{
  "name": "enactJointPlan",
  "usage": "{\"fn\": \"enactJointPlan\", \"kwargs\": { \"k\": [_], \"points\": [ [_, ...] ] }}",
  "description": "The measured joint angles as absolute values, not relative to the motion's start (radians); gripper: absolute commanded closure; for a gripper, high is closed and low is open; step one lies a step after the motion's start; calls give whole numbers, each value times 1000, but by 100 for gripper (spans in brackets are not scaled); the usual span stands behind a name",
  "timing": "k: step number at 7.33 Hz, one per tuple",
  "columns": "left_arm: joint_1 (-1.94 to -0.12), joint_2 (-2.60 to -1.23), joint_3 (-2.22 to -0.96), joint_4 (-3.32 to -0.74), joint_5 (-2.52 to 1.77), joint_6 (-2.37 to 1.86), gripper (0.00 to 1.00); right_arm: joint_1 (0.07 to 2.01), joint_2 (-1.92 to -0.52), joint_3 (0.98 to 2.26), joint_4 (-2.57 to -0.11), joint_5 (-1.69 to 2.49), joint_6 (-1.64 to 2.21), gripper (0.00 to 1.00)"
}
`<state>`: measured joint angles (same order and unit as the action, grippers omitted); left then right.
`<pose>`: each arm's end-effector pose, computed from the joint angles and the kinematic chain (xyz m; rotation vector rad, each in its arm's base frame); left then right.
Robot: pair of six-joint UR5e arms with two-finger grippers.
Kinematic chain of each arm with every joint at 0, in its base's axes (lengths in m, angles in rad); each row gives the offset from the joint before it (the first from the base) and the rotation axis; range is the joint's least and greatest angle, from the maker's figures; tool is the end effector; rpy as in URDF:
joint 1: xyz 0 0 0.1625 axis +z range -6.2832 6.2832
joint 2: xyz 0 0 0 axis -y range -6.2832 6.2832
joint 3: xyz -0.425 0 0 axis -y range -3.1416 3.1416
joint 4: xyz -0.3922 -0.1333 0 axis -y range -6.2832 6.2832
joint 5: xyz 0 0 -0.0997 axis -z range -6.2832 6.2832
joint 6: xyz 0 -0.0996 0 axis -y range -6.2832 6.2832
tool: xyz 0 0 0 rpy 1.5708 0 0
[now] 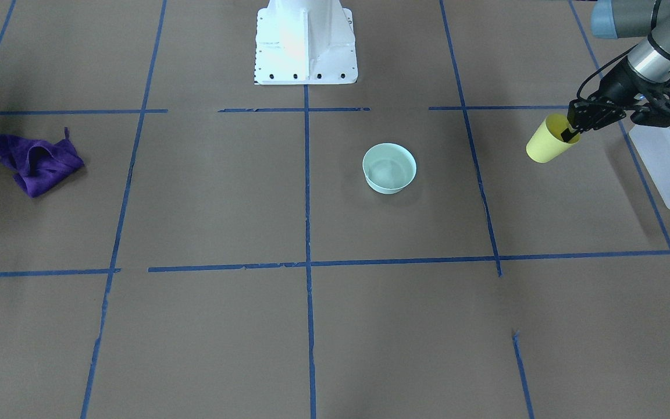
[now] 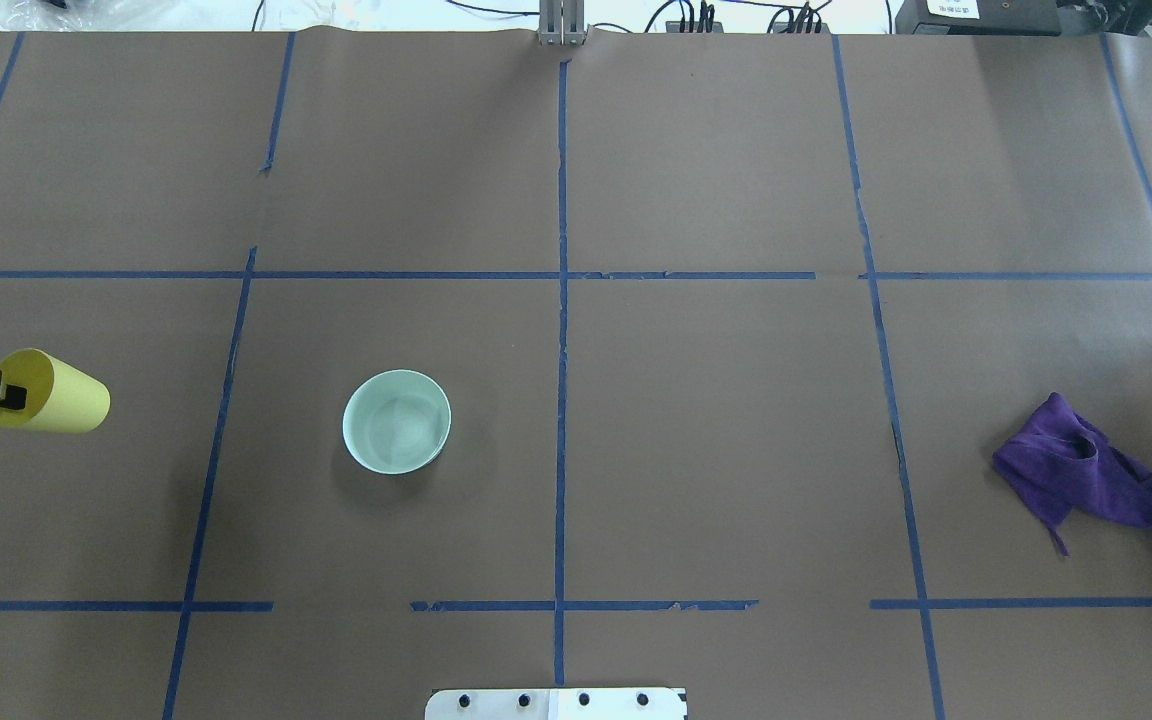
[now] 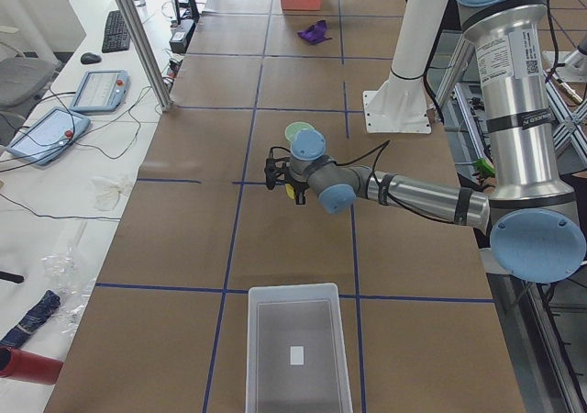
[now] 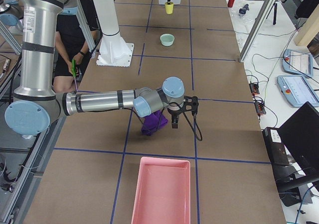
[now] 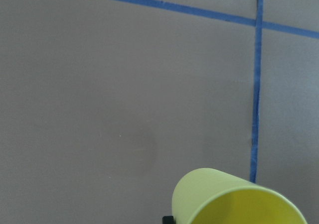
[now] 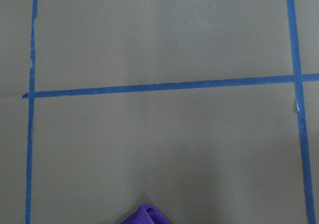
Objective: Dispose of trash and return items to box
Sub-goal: 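Lift the yellow cup with the left gripper while the right gripper reaches the cloth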
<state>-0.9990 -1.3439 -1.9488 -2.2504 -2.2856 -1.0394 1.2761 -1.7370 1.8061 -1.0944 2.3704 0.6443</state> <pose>0.1673 -0.3857 0.4947 0.0649 1.0352 -0.1283 -0.0692 -0.4411 0.5622 0.1073 -0.9268 0.1059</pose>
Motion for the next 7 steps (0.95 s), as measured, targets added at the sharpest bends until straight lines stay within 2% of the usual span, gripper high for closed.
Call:
{"fn": "enactJointPlan", "kwargs": {
  "k": [2,4,7],
  "points": [
    [-1026,-1347,-2007,-2156,-2286,-975,100,1077,-1779,1807,-925,2236,809,0],
    [-1100,-1360,-2037,-2050,-2286,-859,100,931,-1788,1809,-894,2146,842,0],
    [-1233,-1413,-2046,-1925,-2286,-707,100,815,-1806,1813,-891,2111,842,0]
  ]
}}
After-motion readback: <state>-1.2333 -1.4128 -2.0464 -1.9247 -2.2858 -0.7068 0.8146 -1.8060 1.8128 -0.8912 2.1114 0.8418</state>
